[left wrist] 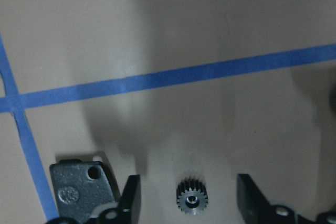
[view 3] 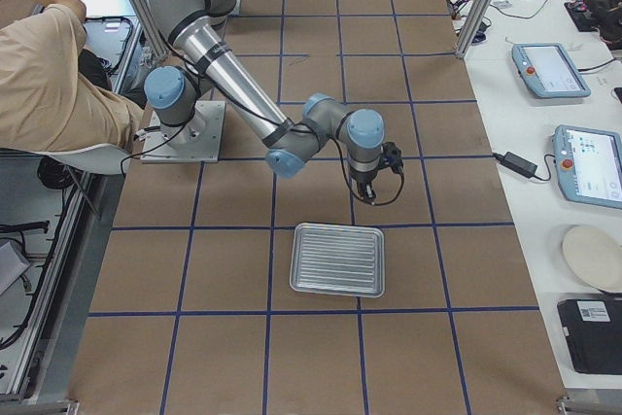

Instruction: Place bearing gear from tray to pile

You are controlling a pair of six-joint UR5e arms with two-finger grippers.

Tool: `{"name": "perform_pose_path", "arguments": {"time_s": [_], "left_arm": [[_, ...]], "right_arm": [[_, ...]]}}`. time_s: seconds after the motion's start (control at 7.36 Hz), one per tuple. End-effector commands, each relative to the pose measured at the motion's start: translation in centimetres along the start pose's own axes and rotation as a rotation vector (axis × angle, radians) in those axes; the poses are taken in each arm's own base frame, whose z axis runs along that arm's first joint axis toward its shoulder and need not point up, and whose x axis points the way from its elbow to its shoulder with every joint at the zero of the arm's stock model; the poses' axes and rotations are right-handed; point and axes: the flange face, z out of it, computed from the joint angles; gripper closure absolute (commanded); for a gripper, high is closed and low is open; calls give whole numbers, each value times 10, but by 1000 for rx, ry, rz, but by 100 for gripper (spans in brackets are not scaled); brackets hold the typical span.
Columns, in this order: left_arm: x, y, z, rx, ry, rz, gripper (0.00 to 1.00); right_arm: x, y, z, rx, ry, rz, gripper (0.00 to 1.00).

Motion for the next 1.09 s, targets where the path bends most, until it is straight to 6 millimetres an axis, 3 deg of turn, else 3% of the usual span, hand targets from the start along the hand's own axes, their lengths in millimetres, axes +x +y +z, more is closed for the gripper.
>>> {"name": "perform_pose_path", "arguments": {"time_s": [0.0, 0.27, 0.41, 0.68, 0.82, 0.95], "left_arm": [[16, -34, -67, -23, 19, 51, 0], [64, -55, -157, -117, 91, 55, 0], [92, -58, -187, -120, 108, -38, 0], [182, -51, -245, -67, 84, -155, 0], [228, -33, -278, -39, 59, -204, 0], [257, -19, -300, -14, 45, -277, 0]], "right_arm": [[-167, -25, 8, -13, -34, 131, 92], [-335, -35, 3, 25, -35, 265, 92], [-412, -33, 2, 28, -51, 313, 92], [-492, -26, 18, 59, -86, 404, 92], [-532, -15, 30, 31, -101, 430, 92], [-573, -1, 40, 6, -114, 433, 92]]}}
